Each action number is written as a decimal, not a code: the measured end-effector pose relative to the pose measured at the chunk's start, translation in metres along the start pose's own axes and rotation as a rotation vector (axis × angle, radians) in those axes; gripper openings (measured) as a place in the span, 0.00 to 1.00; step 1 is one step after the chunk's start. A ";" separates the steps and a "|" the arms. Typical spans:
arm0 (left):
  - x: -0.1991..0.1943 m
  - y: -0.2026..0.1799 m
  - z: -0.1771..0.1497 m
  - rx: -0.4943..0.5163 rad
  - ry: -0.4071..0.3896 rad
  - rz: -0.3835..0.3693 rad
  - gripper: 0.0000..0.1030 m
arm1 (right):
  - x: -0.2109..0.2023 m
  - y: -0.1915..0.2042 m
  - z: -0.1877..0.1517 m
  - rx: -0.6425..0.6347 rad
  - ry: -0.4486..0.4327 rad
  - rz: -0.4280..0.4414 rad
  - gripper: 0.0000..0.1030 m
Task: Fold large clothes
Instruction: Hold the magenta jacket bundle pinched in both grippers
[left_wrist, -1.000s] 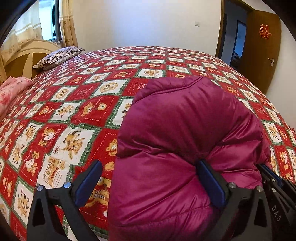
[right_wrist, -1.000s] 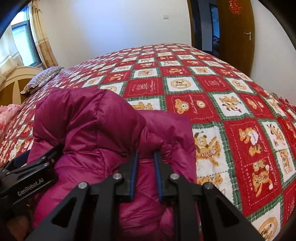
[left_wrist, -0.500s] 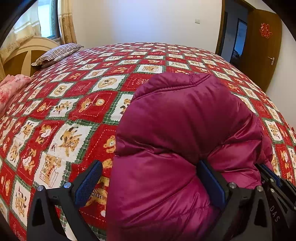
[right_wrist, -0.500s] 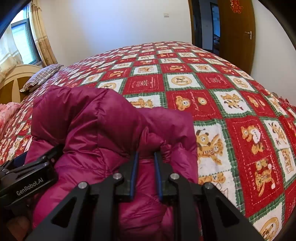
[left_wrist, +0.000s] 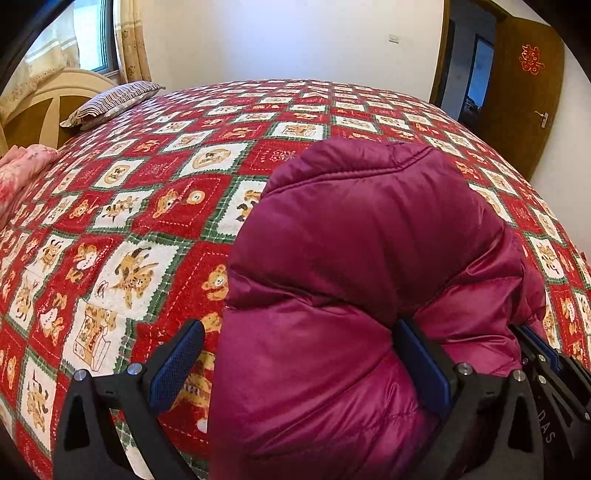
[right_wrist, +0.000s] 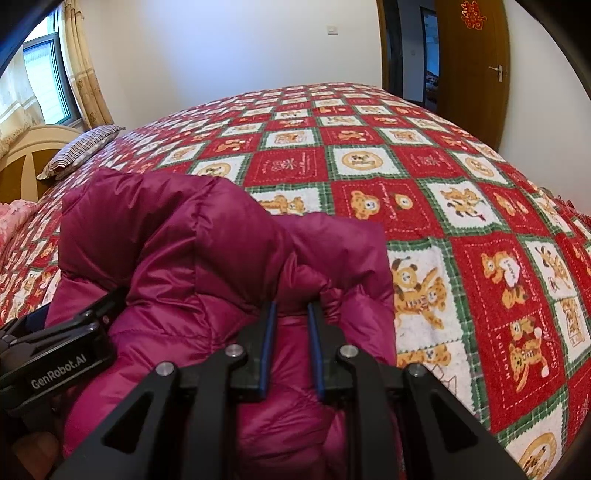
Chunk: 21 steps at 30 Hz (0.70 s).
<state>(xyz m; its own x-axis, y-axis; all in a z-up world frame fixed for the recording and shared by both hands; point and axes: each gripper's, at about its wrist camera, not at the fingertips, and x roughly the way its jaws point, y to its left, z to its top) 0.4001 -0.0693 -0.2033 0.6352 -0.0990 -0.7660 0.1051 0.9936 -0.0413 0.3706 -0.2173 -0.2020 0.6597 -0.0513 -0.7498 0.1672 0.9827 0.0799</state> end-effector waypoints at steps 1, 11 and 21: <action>0.000 0.000 0.000 0.000 0.000 0.000 0.99 | 0.000 0.000 0.000 0.001 -0.001 -0.001 0.19; 0.003 0.002 0.000 -0.011 0.006 -0.014 0.99 | 0.001 0.001 0.000 -0.003 -0.002 -0.008 0.19; 0.005 0.002 0.000 -0.015 0.010 -0.017 0.99 | 0.002 0.002 0.000 -0.008 -0.006 -0.018 0.19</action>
<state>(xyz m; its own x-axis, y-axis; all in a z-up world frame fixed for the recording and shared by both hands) 0.4035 -0.0677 -0.2068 0.6259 -0.1153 -0.7713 0.1042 0.9925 -0.0638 0.3721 -0.2154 -0.2029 0.6607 -0.0703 -0.7474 0.1733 0.9830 0.0607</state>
